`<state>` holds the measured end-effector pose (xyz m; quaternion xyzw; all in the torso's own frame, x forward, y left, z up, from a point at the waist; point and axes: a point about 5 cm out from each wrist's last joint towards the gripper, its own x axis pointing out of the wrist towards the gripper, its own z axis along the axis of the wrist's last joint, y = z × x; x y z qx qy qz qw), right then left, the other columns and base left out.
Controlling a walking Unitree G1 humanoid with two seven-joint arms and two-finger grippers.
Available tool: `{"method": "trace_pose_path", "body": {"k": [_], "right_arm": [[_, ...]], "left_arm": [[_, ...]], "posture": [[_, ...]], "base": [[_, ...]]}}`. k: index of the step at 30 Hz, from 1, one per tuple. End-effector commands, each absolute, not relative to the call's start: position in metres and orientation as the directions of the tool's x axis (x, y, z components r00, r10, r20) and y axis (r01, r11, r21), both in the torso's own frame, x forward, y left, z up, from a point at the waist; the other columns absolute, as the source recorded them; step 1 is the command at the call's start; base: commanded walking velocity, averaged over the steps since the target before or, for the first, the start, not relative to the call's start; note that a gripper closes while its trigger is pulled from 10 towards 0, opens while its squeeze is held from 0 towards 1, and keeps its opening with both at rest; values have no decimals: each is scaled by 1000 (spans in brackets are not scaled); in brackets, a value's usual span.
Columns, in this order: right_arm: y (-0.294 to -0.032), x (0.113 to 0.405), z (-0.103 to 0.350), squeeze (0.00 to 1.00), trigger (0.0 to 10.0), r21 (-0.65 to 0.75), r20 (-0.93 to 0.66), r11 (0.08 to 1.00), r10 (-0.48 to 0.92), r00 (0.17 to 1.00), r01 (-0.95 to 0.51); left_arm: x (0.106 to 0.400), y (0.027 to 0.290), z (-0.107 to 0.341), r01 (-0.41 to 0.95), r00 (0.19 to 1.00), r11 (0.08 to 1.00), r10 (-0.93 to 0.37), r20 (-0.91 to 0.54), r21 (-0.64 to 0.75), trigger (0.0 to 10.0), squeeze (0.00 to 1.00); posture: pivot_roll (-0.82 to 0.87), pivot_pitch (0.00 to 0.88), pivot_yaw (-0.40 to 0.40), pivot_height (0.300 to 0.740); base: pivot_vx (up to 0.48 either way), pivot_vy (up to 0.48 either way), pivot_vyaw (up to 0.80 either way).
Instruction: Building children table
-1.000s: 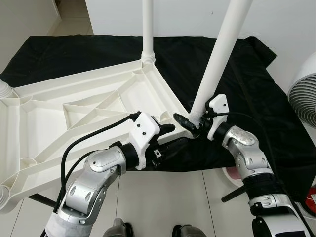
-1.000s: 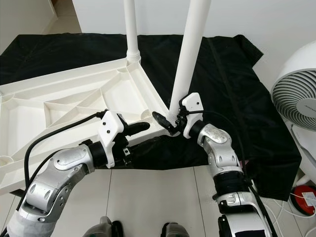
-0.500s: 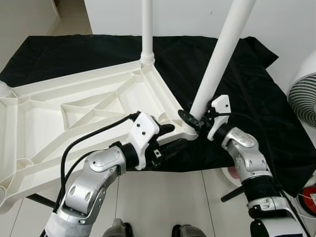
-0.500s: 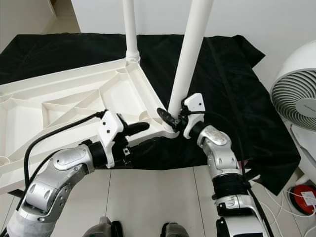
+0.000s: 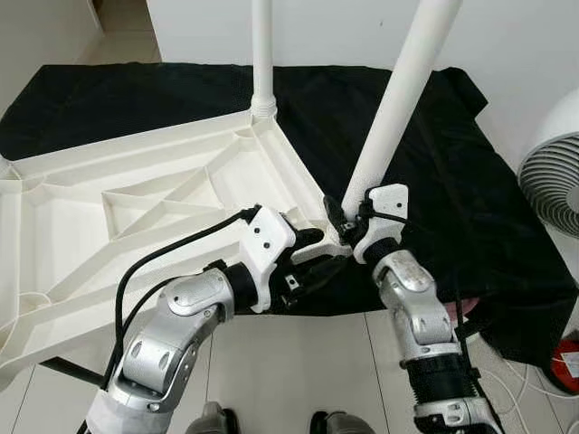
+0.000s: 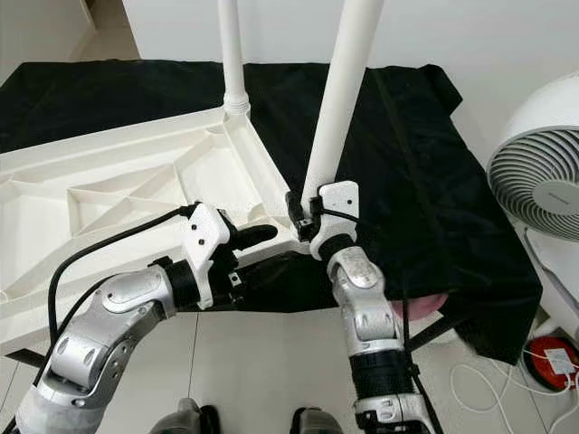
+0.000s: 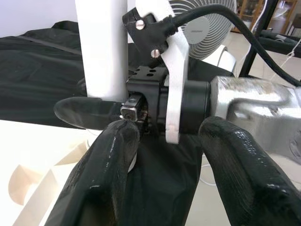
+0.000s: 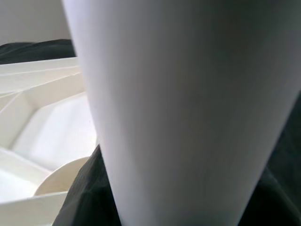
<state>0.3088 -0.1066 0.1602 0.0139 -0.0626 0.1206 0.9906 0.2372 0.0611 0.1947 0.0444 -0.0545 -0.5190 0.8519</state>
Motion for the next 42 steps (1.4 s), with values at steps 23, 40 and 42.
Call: {"method": "trace_pose_path", "body": {"k": [23,40,42], "right_arm": [[-105,307,169,0,10000,9,115,911,409,905,-413],[-127,323,168,0,10000,-174,-11,672,729,684,-719],[-129,325,167,0,10000,-191,-42,631,760,649,-751]], "left_arm": [[239,63,196,854,498,501,-865,60,139,10000,0],[238,62,195,860,490,492,-870,52,134,10000,0],[238,62,196,860,491,493,-870,52,134,10000,0]], "posture": [[-24,106,16,740],[-18,117,22,740],[-19,117,24,740]], "base": [[0,0,0],[0,0,0],[0,0,0]]}}
